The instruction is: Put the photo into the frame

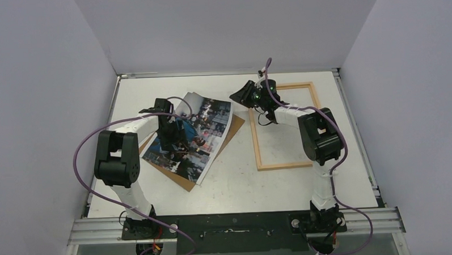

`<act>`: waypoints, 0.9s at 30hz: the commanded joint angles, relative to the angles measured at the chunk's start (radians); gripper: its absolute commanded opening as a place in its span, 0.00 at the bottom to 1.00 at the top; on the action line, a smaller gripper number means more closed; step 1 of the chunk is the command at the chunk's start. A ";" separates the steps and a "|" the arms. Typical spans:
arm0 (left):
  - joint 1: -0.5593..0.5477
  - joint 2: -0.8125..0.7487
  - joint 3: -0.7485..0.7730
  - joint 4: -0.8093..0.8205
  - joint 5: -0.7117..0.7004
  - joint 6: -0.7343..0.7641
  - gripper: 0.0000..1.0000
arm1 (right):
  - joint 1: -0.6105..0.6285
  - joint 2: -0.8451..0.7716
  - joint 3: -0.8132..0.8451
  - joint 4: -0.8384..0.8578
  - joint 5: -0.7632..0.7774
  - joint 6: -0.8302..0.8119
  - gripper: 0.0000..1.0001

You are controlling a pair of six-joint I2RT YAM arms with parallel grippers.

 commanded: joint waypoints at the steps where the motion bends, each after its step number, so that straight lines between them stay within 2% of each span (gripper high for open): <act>1: 0.003 0.042 -0.039 -0.025 -0.009 0.022 0.60 | 0.006 0.062 0.019 0.120 -0.032 0.049 0.25; 13: -0.001 0.028 -0.050 -0.050 -0.029 0.038 0.57 | 0.003 0.106 0.074 -0.021 0.026 -0.073 0.22; 22: -0.001 0.016 -0.052 -0.066 -0.043 0.053 0.56 | -0.007 0.132 0.098 0.069 0.043 -0.027 0.29; 27: 0.000 0.015 -0.050 -0.063 -0.042 0.052 0.55 | -0.009 0.151 0.094 0.120 0.063 0.022 0.20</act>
